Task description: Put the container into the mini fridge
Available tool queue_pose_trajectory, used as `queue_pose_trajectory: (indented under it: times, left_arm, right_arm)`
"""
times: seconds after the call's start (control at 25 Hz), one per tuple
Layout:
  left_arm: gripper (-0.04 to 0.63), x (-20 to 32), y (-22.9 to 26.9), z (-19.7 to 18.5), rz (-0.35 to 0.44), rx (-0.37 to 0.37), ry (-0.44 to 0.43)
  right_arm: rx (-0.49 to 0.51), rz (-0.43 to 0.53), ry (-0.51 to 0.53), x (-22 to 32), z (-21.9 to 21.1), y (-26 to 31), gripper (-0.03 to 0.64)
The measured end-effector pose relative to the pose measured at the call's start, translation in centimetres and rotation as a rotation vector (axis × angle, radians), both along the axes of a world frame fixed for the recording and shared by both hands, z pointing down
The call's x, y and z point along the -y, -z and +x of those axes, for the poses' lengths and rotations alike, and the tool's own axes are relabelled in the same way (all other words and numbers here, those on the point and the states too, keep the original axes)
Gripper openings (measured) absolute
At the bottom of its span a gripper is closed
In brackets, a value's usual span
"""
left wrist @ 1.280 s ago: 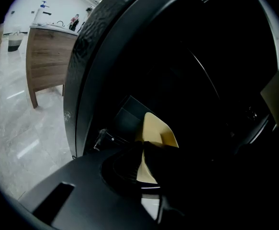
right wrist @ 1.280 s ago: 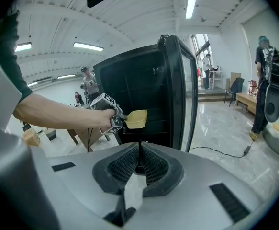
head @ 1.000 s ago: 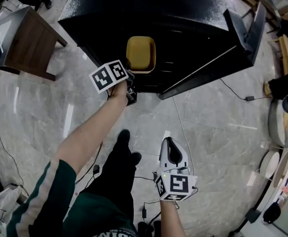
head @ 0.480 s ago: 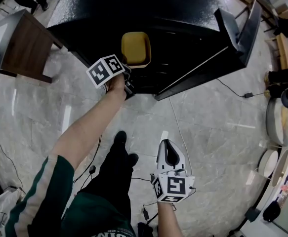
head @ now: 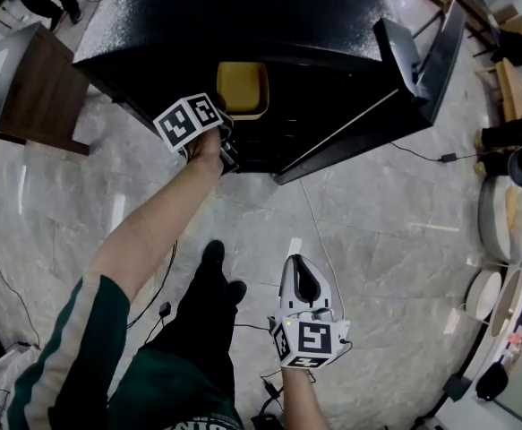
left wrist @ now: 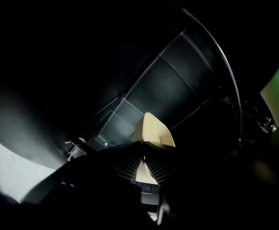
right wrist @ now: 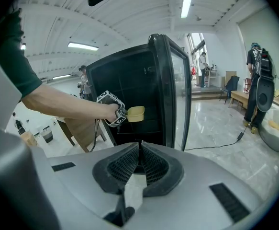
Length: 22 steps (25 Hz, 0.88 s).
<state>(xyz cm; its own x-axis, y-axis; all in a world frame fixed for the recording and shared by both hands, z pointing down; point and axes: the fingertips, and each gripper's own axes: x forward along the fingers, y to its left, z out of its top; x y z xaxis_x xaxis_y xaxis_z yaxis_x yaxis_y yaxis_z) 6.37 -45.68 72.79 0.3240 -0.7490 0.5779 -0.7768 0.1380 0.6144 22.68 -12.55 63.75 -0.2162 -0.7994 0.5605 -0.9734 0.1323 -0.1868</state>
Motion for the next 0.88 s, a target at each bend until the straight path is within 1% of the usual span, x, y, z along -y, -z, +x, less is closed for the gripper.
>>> queue_pose_trajectory:
  times: [0.2, 0.32, 0.52, 0.76, 0.88]
  left_arm:
    - [0.028, 0.2, 0.1, 0.1, 0.021, 0.011, -0.019]
    - [0.062, 0.2, 0.6, 0.0, 0.042, 0.000, -0.018]
    - [0.064, -0.3, 1.3, -0.3, 0.047, -0.002, -0.011]
    - [0.064, -1.3, 2.7, -0.1, 0.073, 0.024, -0.029]
    - [0.064, -2.0, 3.6, 0.0, 0.096, 0.057, -0.055]
  right_arm:
    - [0.000, -0.004, -0.006, -0.1, 0.1, -0.1, 0.037]
    - [-0.003, -0.003, -0.009, -0.3, 0.1, -0.1, 0.037]
    - [-0.005, 0.005, -0.006, -0.5, -0.3, 0.5, 0.037]
    - [-0.015, 0.017, 0.000, -1.0, -0.4, 1.4, 0.037]
    - [-0.021, 0.024, 0.002, -1.2, -0.3, 1.9, 0.037]
